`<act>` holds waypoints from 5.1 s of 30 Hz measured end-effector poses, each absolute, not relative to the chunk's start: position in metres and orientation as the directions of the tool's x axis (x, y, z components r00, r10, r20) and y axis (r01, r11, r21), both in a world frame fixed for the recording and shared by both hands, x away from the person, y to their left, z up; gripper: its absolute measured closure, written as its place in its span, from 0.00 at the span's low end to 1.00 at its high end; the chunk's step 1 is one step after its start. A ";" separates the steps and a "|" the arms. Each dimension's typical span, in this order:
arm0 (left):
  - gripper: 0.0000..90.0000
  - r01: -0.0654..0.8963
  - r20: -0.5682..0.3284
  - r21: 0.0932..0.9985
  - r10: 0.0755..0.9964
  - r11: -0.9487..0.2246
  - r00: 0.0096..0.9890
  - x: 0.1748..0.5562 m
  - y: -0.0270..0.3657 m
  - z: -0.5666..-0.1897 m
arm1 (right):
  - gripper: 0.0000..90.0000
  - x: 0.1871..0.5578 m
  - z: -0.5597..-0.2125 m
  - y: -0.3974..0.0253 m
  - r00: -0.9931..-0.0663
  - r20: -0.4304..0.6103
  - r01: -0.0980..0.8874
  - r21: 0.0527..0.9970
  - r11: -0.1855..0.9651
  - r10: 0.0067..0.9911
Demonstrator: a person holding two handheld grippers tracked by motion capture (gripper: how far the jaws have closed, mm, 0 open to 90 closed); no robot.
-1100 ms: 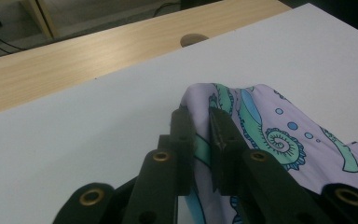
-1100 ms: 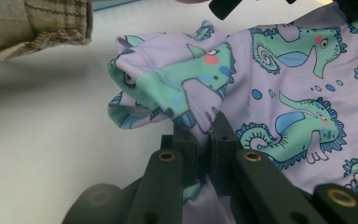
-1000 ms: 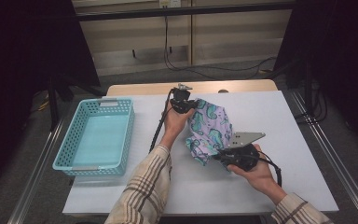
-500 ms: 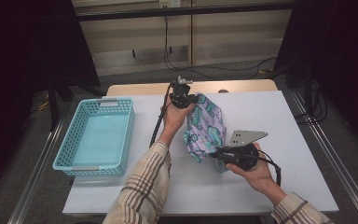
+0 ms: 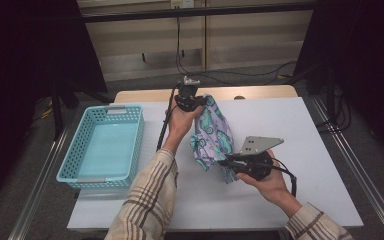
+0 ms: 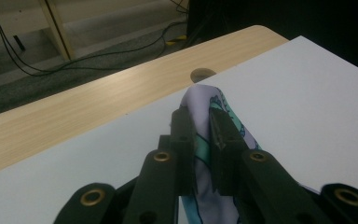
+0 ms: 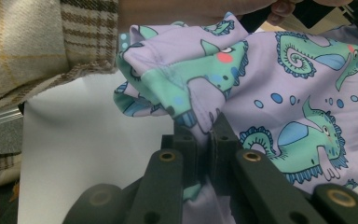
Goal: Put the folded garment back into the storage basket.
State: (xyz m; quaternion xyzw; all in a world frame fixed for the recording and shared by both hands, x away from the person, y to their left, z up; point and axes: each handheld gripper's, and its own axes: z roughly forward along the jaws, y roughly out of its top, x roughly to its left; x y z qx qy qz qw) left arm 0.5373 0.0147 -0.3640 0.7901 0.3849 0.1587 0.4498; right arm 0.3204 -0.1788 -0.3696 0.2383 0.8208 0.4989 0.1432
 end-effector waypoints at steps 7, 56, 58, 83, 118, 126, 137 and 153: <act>0.91 0.452 -0.064 0.833 0.756 -0.319 0.651 0.536 0.021 -0.350 | 0.95 0.322 -0.361 -0.176 -0.847 0.008 0.240 0.899 0.367 0.532; 0.91 0.418 0.006 0.845 0.788 -0.333 0.615 0.523 0.094 -0.312 | 0.95 0.330 -0.338 -0.118 -0.902 -0.011 0.152 0.928 0.341 0.432; 0.91 0.423 -0.034 0.862 0.802 -0.279 0.596 0.522 0.095 -0.313 | 0.95 0.330 -0.336 -0.115 -0.905 -0.016 0.145 0.929 0.342 0.426; 0.91 0.426 0.002 0.856 0.825 -0.294 0.565 0.521 0.137 -0.297 | 0.95 0.338 -0.320 -0.080 -0.928 -0.019 0.106 0.944 0.311 0.372; 0.91 0.402 -0.018 0.889 0.859 -0.220 0.512 0.510 0.188 -0.272 | 0.95 0.341 -0.295 -0.029 -0.956 -0.050 0.045 0.950 0.310 0.290; 0.91 0.403 -0.019 0.891 0.868 -0.210 0.496 0.510 0.201 -0.269 | 0.95 0.345 -0.291 -0.017 -0.961 -0.050 0.039 0.949 0.313 0.273; 0.91 0.404 -0.001 0.889 0.883 -0.215 0.470 0.509 0.231 -0.261 | 0.95 0.350 -0.286 0.004 -0.968 -0.057 0.025 0.947 0.321 0.244; 0.91 0.409 0.001 0.890 0.897 -0.202 0.441 0.508 0.258 -0.262 | 0.95 0.355 -0.290 0.031 -0.975 -0.046 0.028 0.946 0.322 0.217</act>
